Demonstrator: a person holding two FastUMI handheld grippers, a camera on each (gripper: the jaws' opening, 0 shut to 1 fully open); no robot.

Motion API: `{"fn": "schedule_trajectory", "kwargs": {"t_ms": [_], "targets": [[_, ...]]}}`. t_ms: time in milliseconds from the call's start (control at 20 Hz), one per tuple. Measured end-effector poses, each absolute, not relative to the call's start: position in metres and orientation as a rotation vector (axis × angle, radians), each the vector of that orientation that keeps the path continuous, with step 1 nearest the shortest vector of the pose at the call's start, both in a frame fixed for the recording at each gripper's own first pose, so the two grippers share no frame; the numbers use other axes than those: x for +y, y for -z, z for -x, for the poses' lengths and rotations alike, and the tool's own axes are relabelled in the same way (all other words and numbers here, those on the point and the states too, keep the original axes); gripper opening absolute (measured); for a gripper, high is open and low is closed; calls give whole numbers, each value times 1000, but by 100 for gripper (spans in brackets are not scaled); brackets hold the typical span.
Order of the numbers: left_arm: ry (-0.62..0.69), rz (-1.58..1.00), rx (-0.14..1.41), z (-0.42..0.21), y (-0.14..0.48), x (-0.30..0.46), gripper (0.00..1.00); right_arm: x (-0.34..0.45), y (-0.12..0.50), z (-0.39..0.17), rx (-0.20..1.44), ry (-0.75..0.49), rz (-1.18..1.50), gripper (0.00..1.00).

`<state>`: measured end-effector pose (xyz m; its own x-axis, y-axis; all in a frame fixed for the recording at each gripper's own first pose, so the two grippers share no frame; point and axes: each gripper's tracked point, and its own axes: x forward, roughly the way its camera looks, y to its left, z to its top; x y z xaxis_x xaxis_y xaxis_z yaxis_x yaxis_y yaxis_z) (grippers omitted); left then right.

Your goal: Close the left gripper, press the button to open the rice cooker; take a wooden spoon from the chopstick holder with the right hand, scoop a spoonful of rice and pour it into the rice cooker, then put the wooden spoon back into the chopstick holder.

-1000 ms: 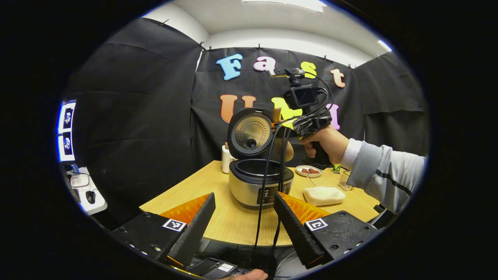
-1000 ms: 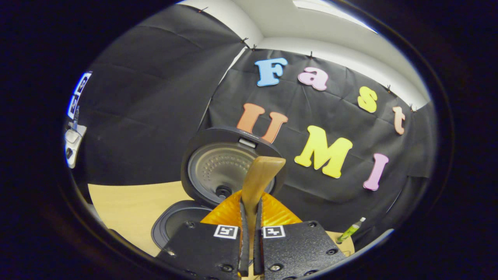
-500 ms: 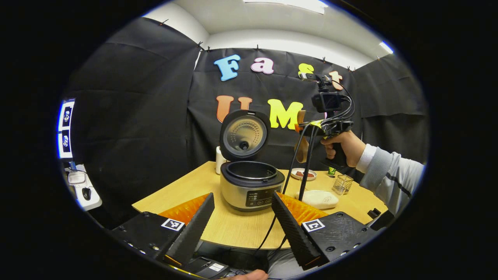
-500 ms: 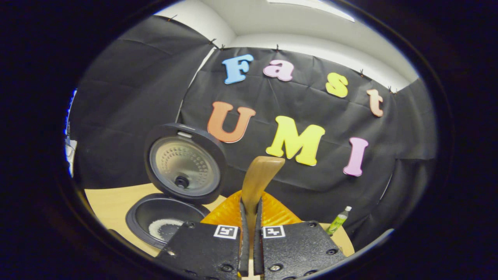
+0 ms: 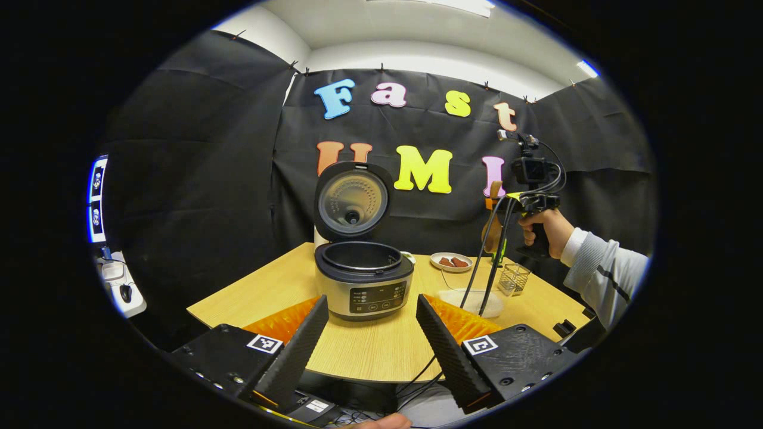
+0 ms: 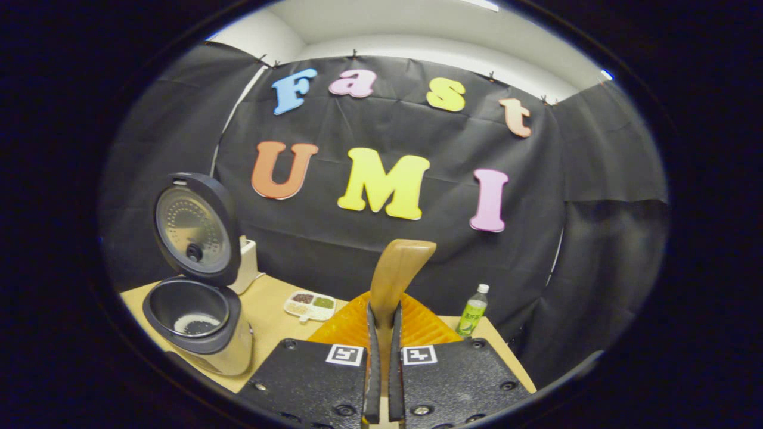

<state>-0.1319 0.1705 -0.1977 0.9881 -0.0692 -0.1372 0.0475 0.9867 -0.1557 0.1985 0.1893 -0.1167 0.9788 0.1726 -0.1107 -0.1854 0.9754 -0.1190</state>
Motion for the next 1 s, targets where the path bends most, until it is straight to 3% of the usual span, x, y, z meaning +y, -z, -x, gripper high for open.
{"fn": "schedule_trajectory", "kwargs": {"t_ms": [350, 750, 1000], "targets": [[81, 150, 182, 134, 199, 167, 95, 98, 122, -220, 83, -99, 143, 12], [97, 145, 184, 130, 200, 163, 95, 72, 143, -243, 93, -82, 174, 13], [111, 114, 226, 138, 206, 167, 95, 44, 170, -263, 122, -7, 153, 13]]}}
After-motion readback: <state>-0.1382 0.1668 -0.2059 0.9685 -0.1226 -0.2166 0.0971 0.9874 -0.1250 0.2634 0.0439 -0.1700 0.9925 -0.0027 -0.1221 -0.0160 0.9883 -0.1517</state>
